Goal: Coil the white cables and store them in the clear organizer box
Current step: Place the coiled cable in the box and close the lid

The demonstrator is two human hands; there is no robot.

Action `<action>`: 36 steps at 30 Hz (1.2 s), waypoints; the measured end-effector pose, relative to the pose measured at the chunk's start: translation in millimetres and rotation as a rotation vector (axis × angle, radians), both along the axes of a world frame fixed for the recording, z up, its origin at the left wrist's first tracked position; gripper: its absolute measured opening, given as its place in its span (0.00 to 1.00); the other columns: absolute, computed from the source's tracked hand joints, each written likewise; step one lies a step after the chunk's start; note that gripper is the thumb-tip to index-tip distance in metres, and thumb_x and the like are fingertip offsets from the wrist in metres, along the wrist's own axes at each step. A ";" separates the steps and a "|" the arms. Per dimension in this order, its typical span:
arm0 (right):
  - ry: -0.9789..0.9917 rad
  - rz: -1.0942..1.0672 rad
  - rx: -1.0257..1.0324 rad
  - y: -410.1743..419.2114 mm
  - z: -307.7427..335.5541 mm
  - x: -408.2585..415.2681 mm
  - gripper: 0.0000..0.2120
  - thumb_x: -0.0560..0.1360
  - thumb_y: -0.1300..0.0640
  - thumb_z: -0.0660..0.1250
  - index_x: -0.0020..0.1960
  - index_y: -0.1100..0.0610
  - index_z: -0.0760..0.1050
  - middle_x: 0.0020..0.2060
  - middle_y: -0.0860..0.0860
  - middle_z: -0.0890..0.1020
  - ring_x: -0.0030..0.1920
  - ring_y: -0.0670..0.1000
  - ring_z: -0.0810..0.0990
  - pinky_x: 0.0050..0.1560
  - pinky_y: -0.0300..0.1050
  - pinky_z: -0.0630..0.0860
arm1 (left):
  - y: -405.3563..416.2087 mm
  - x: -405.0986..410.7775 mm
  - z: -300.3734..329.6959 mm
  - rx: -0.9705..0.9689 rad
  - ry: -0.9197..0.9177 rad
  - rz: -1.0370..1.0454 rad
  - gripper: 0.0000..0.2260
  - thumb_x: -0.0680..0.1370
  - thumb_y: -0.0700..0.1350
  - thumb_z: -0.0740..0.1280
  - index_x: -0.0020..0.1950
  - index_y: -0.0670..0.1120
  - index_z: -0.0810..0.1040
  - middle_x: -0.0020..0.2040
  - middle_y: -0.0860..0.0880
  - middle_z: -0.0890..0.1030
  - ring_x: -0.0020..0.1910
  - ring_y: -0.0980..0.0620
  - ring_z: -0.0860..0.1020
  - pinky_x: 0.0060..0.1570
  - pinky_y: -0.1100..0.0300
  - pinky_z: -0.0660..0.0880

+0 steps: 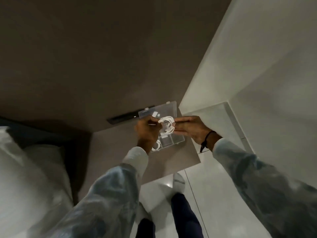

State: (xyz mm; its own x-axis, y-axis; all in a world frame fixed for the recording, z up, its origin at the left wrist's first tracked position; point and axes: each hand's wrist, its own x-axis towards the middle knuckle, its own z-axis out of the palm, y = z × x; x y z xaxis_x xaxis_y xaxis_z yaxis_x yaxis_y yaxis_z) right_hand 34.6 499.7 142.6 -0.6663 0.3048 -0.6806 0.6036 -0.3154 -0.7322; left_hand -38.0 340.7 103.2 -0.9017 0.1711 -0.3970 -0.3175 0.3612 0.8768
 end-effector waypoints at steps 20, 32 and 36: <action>-0.144 0.326 0.783 85.0 -284.1 9.2 0.05 0.70 0.57 0.77 0.40 0.59 0.87 0.30 0.53 0.86 0.33 0.52 0.84 0.40 0.40 0.79 | 109.0 32.7 -253.5 -0.473 0.174 -0.198 0.03 0.73 0.41 0.75 0.44 0.42 0.87 0.48 0.43 0.80 0.44 0.48 0.79 0.41 0.57 0.75; 0.103 0.833 1.086 92.5 -289.4 13.8 0.10 0.80 0.58 0.65 0.50 0.60 0.84 0.48 0.58 0.84 0.46 0.58 0.82 0.44 0.43 0.72 | 106.4 36.0 -272.8 -0.686 0.302 -0.408 0.11 0.79 0.49 0.69 0.52 0.43 0.85 0.52 0.45 0.82 0.47 0.46 0.81 0.42 0.58 0.76; 0.061 0.582 1.032 92.9 -296.5 12.7 0.09 0.72 0.58 0.77 0.41 0.61 0.79 0.35 0.57 0.83 0.33 0.54 0.75 0.32 0.36 0.66 | 104.8 35.6 -277.3 -0.741 0.368 -0.445 0.11 0.78 0.51 0.71 0.48 0.43 0.84 0.51 0.45 0.81 0.43 0.45 0.82 0.38 0.57 0.75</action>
